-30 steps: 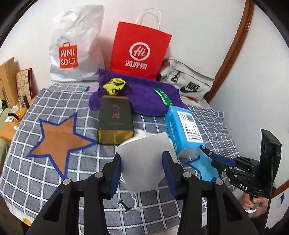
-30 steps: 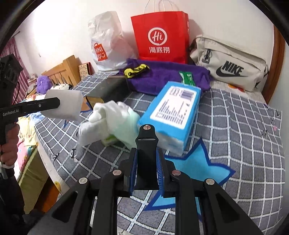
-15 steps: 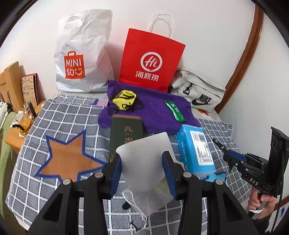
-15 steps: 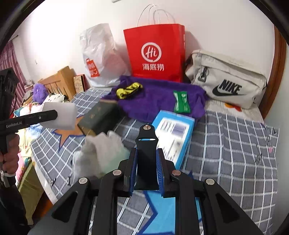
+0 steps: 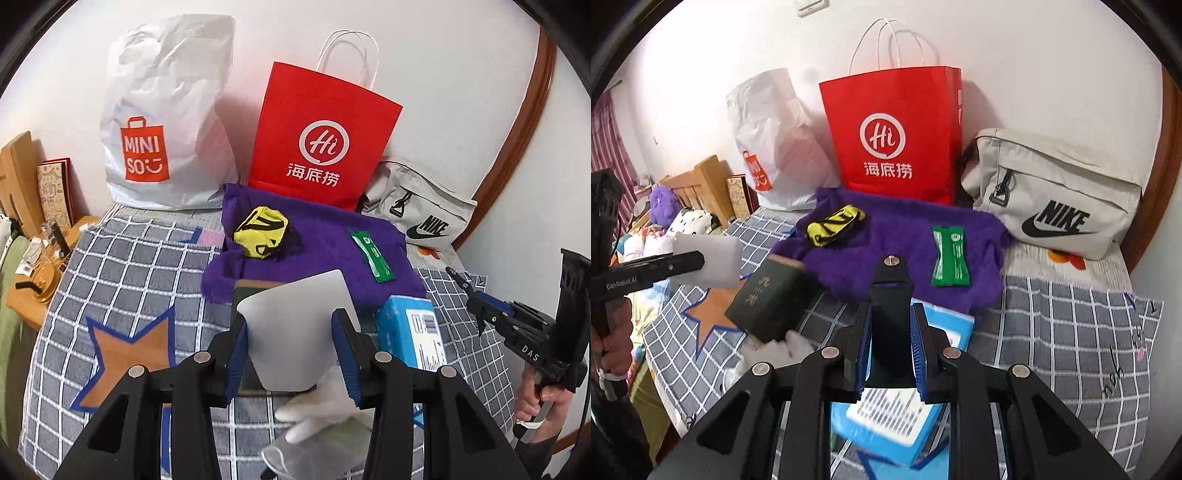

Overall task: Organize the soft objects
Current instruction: 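Carry the white foam block onto the purple towel and open the left tool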

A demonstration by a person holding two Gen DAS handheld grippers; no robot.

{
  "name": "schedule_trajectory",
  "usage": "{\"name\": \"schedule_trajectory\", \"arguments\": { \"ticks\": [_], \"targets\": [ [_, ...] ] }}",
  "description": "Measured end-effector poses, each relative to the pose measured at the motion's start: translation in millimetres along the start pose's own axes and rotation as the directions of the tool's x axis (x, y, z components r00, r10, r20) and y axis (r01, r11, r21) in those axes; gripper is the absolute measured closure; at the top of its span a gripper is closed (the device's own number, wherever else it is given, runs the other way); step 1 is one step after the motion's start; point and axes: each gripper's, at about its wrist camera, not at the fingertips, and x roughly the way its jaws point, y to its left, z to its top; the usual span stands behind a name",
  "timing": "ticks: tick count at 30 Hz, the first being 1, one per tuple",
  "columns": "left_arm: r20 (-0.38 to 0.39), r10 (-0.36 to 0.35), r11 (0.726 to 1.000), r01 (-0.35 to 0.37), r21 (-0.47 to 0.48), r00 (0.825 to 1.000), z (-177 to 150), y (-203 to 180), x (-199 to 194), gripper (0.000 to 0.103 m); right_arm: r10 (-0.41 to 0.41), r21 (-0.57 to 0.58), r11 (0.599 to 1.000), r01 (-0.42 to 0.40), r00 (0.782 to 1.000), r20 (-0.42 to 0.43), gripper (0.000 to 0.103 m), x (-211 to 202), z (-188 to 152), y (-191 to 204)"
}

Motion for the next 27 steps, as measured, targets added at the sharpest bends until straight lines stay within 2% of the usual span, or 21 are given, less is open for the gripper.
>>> {"name": "schedule_trajectory", "arguments": {
  "ticks": [17,22,27],
  "targets": [
    [-0.065,0.024,1.0,-0.023,0.017,0.998,57,3,77,0.061,0.003,0.031,1.0,-0.003,1.0,0.0,0.082,73,68,-28],
    [-0.106,0.01,1.0,-0.007,0.022,0.994,68,-2,102,0.061,0.01,0.034,0.999,-0.01,1.0,-0.009,0.082,94,73,-33],
    [-0.142,0.017,0.999,-0.011,0.043,0.99,69,-6,128,0.06,0.013,0.045,0.999,-0.01,0.998,-0.067,0.082,123,66,-47]
  ]
}}
